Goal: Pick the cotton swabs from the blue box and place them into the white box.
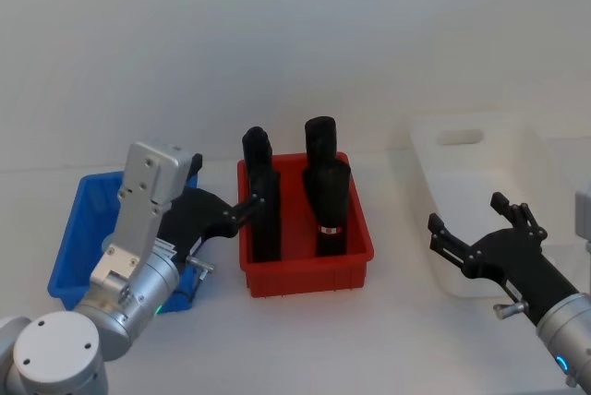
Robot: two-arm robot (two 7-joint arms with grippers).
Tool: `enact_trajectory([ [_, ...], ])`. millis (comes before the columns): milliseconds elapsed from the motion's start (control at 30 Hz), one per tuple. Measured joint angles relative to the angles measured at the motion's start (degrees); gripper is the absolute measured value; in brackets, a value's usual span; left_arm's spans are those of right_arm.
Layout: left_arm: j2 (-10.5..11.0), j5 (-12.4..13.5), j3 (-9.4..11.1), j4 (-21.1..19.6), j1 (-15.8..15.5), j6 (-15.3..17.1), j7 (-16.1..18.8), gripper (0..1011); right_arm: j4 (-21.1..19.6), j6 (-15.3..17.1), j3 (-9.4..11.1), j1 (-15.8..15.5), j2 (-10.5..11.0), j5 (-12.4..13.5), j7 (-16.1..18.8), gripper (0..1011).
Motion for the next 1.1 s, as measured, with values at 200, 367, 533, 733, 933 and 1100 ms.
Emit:
enact_trajectory([
  [200, 0.36, -1.7, -1.17, 0.9, -0.59, 2.82, 0.11, 1004, 0.0, 0.0, 0.0, 0.0, 0.0, 0.0, 0.0, 1001],
  [367, 0.75, -3.08, -2.07, 1.74, -0.9, 4.93, 0.62, 1004, 0.0, 0.0, 0.0, 0.0, 0.0, 0.0, 0.0, 1002],
  [533, 1.17, -4.65, -3.07, 2.93, -1.16, 6.92, 1.3, 1004, 0.0, 0.0, 0.0, 0.0, 0.0, 0.0, 0.0, 1002],
  [733, 1.6, -6.26, -4.21, 4.72, -1.55, 8.77, 2.05, 1004, 0.0, 0.0, 0.0, 0.0, 0.0, 0.0, 0.0, 1002],
  [933, 1.8, -7.35, -5.14, 6.9, -2.09, 10.11, 2.37, 1004, 0.0, 0.0, 0.0, 0.0, 0.0, 0.0, 0.0, 1001],
  [1100, 1.82, -7.92, -5.67, 8.8, -2.56, 10.82, 2.38, 1004, 0.0, 0.0, 0.0, 0.0, 0.0, 0.0, 0.0, 1001],
])
